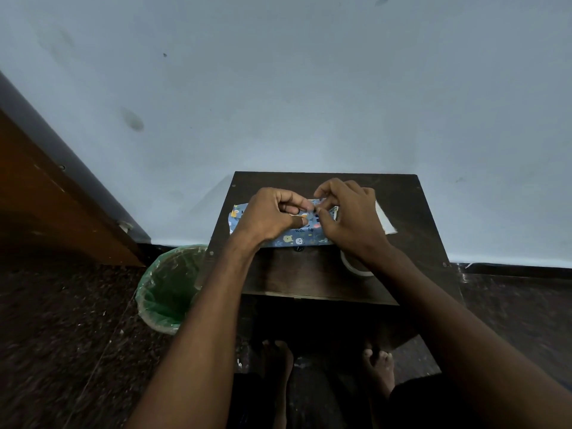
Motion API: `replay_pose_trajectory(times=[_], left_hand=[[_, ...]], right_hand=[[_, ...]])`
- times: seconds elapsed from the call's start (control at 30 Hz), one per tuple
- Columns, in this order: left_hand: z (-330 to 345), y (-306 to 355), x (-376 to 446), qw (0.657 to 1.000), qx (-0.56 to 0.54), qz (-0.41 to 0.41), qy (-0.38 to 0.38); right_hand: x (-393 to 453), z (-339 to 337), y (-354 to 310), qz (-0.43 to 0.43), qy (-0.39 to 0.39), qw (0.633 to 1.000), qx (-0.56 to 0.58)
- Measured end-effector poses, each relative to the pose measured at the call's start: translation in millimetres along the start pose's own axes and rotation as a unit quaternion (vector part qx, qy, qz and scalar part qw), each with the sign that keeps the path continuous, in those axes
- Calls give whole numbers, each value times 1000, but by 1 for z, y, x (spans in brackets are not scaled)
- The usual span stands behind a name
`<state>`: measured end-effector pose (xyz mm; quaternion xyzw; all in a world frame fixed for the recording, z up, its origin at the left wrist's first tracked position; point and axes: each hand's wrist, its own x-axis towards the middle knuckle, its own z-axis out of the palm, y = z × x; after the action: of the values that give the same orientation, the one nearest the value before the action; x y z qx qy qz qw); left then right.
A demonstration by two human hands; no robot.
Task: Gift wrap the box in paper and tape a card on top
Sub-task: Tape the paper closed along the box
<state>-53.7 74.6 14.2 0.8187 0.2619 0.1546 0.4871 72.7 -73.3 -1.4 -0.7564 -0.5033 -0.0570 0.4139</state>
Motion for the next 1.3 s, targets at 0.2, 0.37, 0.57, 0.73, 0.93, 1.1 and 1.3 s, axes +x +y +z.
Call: replay_pose_trajectory(times=[0.2, 0.37, 0.57, 0.73, 0.93, 1.1, 1.3], left_hand=[[0, 2, -2, 999, -45, -29, -4], [1, 4, -3, 997, -63, -48, -3], [2, 6, -3, 996, -69, -56, 5], [1, 3, -2, 997, -46, -53, 12], [1, 1, 0, 999, 12, -23, 19], [4, 7, -3, 995, 83, 6, 58], [9, 8, -1, 992, 87, 6, 92]], right_hand=[[0, -3, -1, -49, -1, 997, -59], [-3, 3, -4, -58, 11, 991, -119], [-4, 9, -3, -70, 53, 987, -134], [-3, 8, -3, -69, 37, 989, -129], [-2, 8, -3, -71, 15, 986, -149], [-2, 11, -4, -70, 14, 986, -153], [0, 12, -4, -67, 10, 987, -145]])
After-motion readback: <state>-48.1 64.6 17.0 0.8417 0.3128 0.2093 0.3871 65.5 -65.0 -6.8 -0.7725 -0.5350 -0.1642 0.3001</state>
